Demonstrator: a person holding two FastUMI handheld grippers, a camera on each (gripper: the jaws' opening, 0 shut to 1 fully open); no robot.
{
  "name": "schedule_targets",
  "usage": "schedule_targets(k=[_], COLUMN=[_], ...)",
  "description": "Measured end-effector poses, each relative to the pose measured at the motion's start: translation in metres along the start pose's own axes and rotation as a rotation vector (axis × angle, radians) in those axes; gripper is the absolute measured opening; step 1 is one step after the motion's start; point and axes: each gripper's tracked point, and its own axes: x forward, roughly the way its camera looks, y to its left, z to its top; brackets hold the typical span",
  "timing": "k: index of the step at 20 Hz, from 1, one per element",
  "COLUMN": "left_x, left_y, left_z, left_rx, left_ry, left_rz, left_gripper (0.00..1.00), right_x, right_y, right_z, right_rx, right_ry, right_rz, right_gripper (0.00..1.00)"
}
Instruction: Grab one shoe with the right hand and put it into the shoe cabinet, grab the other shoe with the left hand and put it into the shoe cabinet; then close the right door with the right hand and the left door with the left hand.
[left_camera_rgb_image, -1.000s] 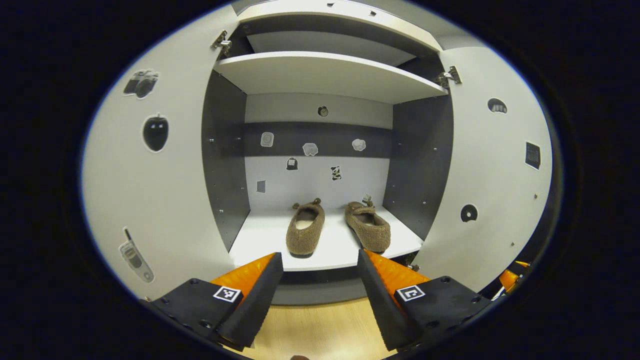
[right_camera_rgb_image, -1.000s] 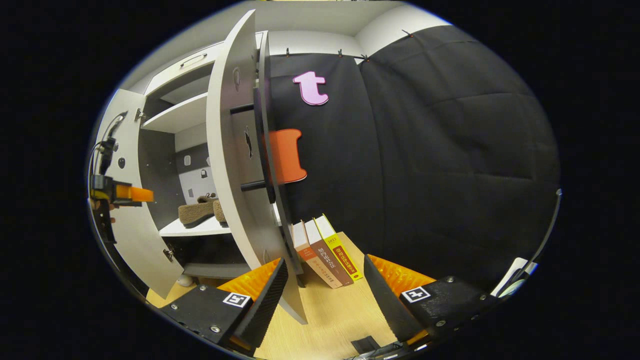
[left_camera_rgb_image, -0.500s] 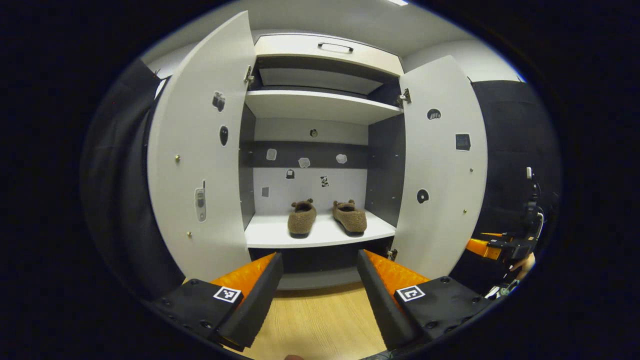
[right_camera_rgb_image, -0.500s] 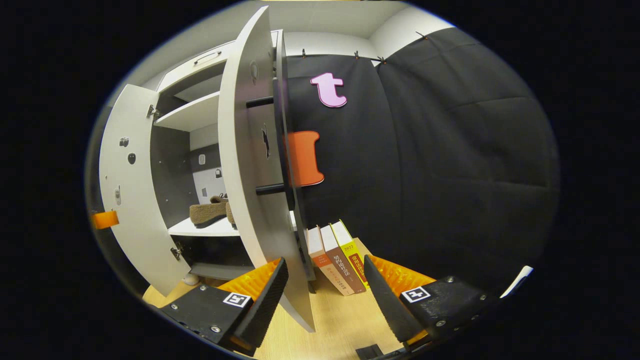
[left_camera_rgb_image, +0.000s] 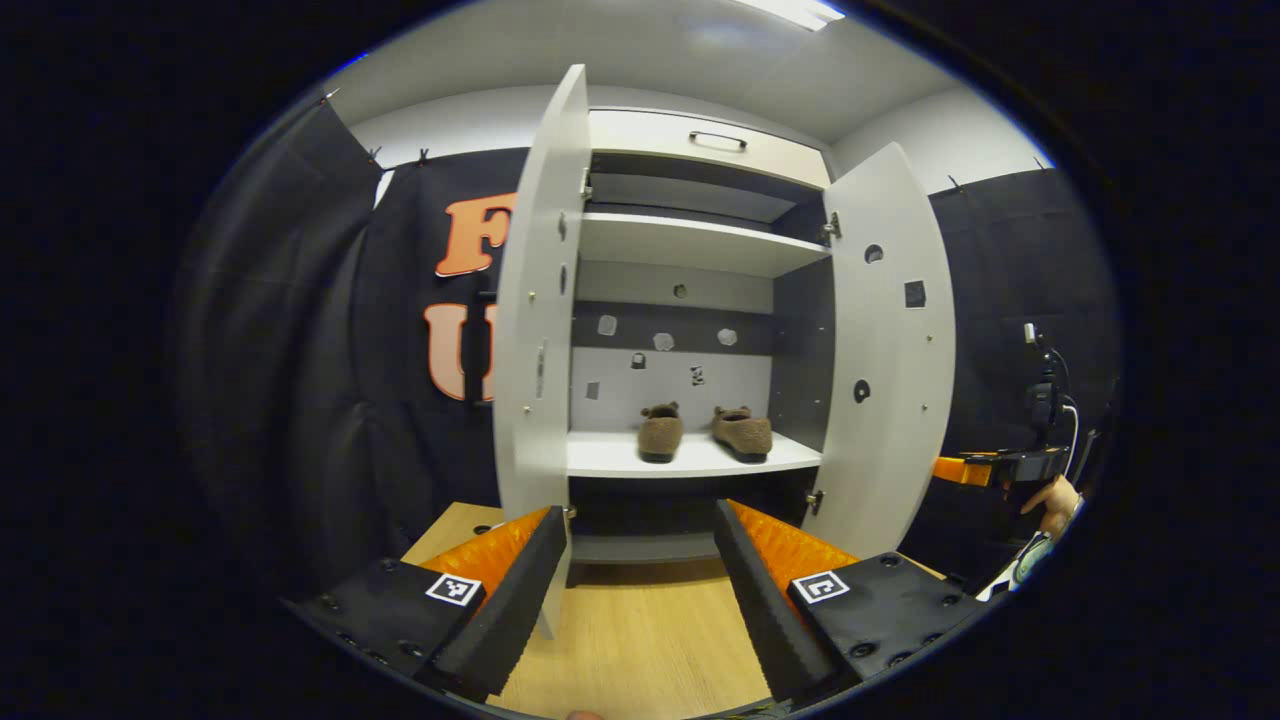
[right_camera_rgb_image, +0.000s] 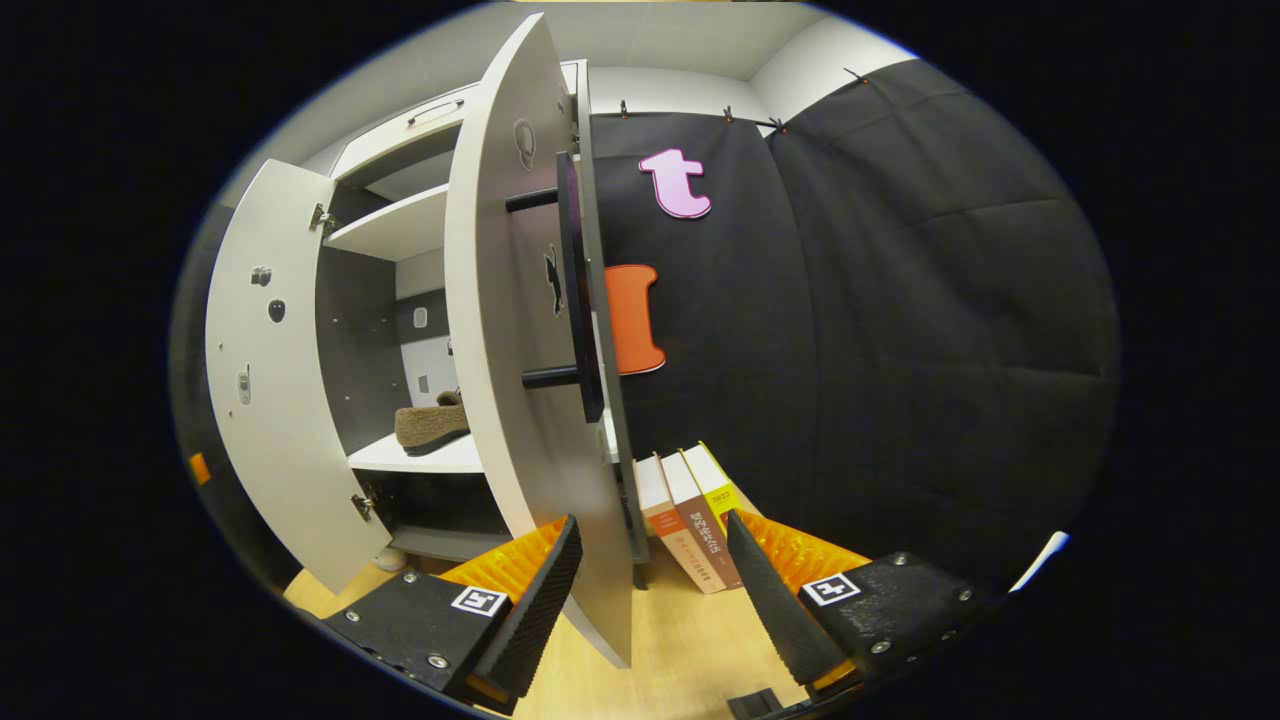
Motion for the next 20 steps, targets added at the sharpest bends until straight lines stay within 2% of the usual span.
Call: schedule_targets(k=[3,7,8,13,19,20], left_x=[-0.003,-0.007,-0.005,0.003,0.027,0.031], left_y=[0.036,0.075,0.081,0.112,0.121,0.121], left_z=[-0.016,-0.030,-0.030,-0.040,-0.046,-0.048], left_rx=[-0.022,-0.043,-0.042,-0.011,-0.020,-0.025], left_ry=[0.028,0.047,0.047,0.061,0.069,0.069], left_rz=[0.084,0.156,0.164,0.220,0.211,0.205], left_gripper=[0.97,0.97,0.99,0.97,0.99,0.97], right_x=[0.004,0.013,0.017,0.019,0.020,0.022], right_y=[0.029,0.084,0.088,0.085,0.090,0.094], right_z=[-0.003,-0.018,-0.022,-0.022,-0.022,-0.022], right_rx=[-0.004,-0.024,-0.005,0.049,-0.016,-0.014], right_ry=[0.000,0.032,0.039,0.032,0.017,0.022], right_rz=[0.033,0.140,0.139,0.120,0.105,0.113], right_gripper=[0.92,0.92,0.92,0.93,0.93,0.93])
